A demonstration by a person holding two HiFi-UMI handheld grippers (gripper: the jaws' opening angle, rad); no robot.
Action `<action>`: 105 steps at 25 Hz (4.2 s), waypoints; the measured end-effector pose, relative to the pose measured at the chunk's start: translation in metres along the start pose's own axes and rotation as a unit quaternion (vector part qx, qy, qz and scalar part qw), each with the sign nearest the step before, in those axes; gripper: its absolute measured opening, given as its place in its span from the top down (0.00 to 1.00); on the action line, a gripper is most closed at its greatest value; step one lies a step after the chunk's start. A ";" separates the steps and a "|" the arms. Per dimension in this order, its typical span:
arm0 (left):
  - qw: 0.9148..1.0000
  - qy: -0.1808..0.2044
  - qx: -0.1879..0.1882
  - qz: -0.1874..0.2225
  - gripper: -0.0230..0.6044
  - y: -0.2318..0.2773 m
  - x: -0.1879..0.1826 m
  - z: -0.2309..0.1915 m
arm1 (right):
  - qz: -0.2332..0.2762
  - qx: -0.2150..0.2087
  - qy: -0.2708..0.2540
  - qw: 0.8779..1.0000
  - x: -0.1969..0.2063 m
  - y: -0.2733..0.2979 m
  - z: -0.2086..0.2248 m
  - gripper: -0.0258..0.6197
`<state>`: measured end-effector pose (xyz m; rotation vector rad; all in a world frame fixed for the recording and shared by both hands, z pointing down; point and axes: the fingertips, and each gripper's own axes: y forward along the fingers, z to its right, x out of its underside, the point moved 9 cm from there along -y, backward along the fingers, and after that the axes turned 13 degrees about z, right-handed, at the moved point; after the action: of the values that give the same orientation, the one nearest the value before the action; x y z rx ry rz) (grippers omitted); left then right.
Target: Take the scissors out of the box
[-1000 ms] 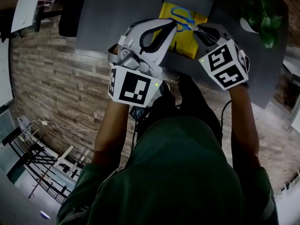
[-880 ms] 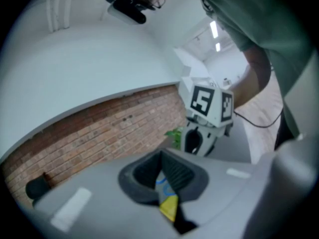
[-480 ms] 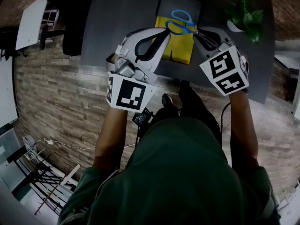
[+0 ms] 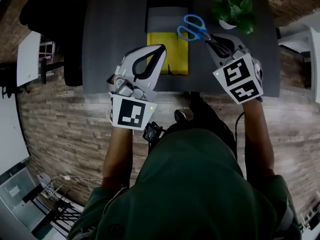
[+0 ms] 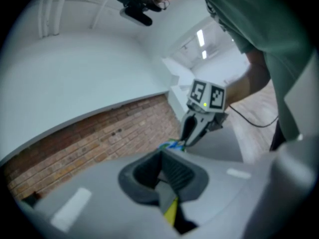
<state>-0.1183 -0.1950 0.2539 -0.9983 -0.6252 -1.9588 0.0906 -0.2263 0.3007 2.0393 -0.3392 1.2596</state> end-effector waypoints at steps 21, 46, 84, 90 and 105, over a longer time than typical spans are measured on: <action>0.997 -0.031 0.067 -0.033 0.97 0.066 0.023 0.032 | -0.076 0.033 0.104 0.991 0.137 -0.008 0.048 0.86; 0.991 -0.076 0.093 -0.063 0.97 0.107 0.084 0.037 | -0.153 -0.006 0.166 0.974 0.233 0.047 0.052 0.86; 0.997 -0.062 0.026 -0.046 0.97 0.053 0.056 0.017 | -0.204 -0.003 0.133 0.970 0.214 0.049 0.050 0.84; 0.999 -0.037 -0.006 -0.031 0.97 0.020 0.023 0.012 | -0.108 0.030 0.104 0.988 0.144 0.015 0.060 0.86; 0.998 0.005 -0.063 0.014 0.97 -0.089 -0.041 0.032 | 0.083 0.088 -0.022 0.992 -0.029 -0.105 -0.005 0.95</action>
<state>-0.1669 -0.1063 0.2325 -1.0679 -0.4843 -1.9963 0.1308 -0.1517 0.2325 2.2279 -0.4401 1.3886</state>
